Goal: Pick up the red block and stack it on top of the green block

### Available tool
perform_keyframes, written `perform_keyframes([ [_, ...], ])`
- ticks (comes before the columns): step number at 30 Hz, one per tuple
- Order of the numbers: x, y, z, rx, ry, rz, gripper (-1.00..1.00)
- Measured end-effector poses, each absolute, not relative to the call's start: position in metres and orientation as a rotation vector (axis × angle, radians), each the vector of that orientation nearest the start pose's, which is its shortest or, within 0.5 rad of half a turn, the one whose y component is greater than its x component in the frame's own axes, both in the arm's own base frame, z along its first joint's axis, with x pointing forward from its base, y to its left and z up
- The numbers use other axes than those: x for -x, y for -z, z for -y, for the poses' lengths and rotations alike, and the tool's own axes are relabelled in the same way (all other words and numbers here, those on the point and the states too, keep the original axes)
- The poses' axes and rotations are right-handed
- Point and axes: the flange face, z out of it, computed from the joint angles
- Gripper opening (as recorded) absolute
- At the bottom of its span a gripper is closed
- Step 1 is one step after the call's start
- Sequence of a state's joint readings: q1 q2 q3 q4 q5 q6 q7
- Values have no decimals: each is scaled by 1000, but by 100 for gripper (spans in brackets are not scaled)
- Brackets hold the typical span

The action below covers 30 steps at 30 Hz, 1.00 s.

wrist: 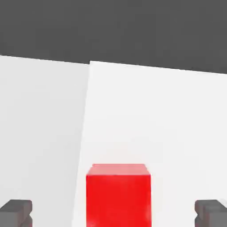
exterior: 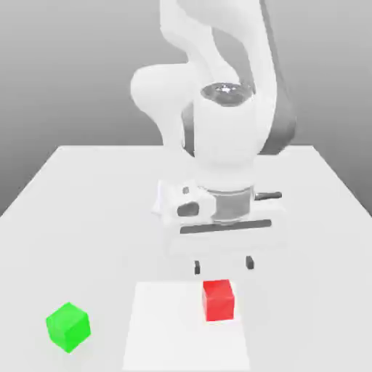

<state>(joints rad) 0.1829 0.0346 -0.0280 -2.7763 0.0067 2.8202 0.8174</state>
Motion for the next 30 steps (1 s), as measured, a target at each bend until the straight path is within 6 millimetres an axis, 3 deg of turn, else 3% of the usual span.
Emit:
perform_keyframes([
  [7,-379,-155,-58,2967,7,-1031,0],
  [8,-378,-147,-58,2967,4,-1033,-100],
  [15,-377,-146,-58,2967,4,-1032,-100],
  [25,-378,-206,-57,2964,3,-1040,-100],
  [28,-388,-213,-42,2937,5,-1121,-100],
  [30,-396,-216,-20,2900,7,-1219,-100],
])
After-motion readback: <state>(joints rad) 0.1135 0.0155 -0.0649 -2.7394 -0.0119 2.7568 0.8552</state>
